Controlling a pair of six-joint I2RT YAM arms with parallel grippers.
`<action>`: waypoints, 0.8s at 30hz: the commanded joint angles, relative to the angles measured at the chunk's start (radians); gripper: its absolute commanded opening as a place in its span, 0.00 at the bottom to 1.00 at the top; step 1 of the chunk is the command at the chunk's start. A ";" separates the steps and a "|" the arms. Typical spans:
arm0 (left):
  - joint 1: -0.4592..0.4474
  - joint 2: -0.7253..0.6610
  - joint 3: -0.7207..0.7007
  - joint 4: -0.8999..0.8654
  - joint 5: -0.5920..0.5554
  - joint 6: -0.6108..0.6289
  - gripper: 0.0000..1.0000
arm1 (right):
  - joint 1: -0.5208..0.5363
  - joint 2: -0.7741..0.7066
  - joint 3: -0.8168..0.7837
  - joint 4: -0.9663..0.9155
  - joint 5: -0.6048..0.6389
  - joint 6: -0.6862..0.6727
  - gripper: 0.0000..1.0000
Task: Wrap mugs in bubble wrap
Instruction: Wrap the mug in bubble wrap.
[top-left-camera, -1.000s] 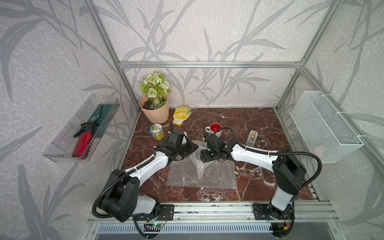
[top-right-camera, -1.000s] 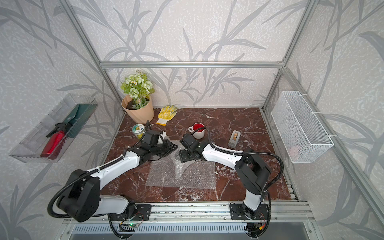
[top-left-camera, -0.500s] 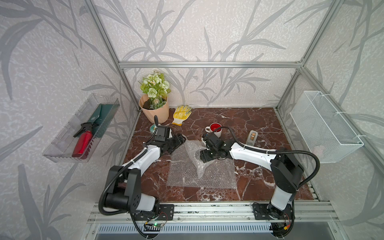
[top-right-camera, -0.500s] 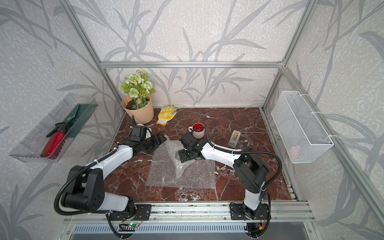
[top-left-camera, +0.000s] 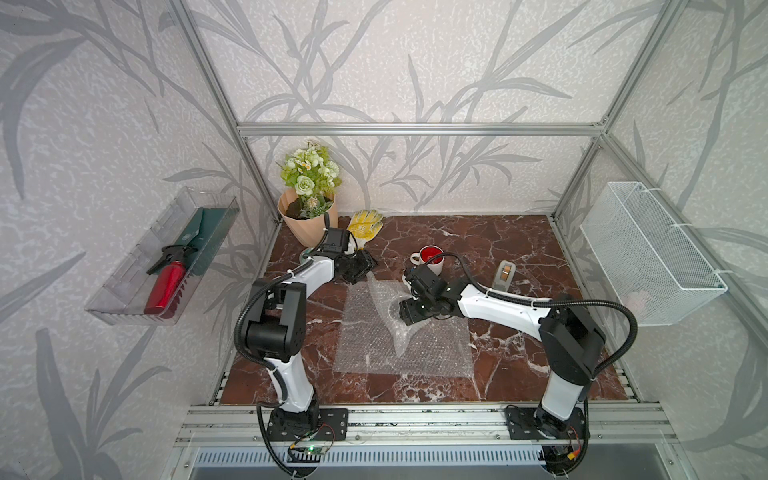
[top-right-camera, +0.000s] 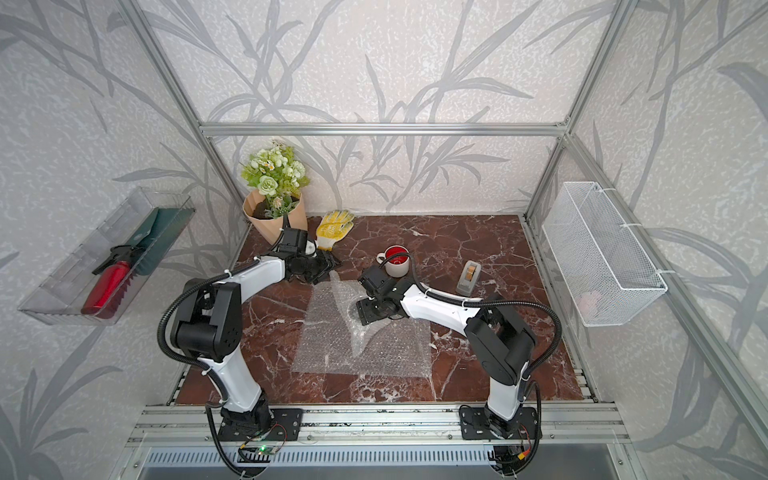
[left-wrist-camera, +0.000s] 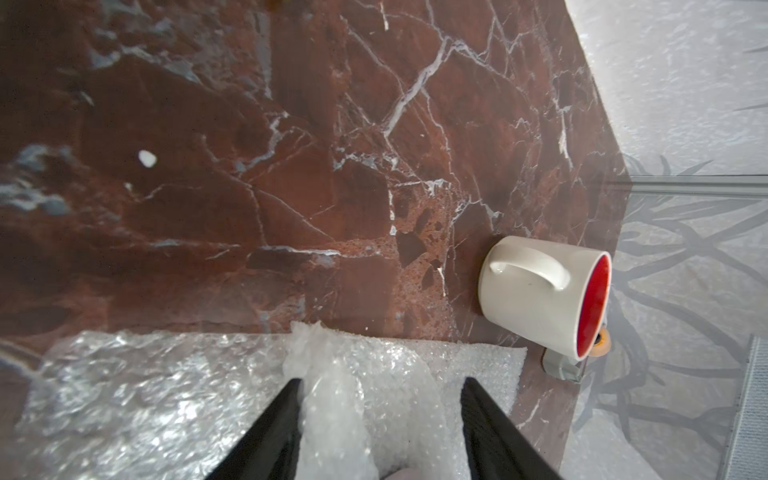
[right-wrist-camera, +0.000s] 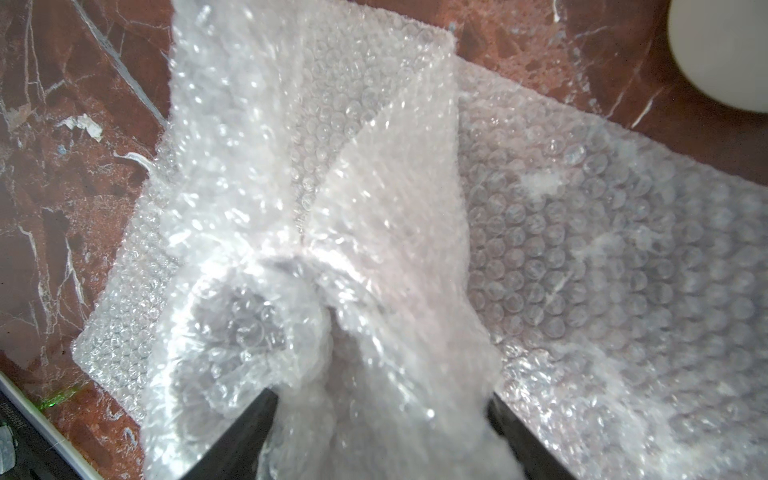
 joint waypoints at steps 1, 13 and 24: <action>0.000 0.004 0.027 -0.112 -0.044 0.048 0.49 | 0.001 0.037 0.009 -0.066 0.000 -0.012 0.71; 0.004 0.012 0.060 -0.158 -0.081 0.108 0.08 | -0.001 0.053 0.040 -0.106 0.008 -0.065 0.69; 0.009 -0.220 -0.136 0.063 0.055 0.074 0.00 | -0.019 0.070 0.056 -0.116 -0.032 -0.080 0.66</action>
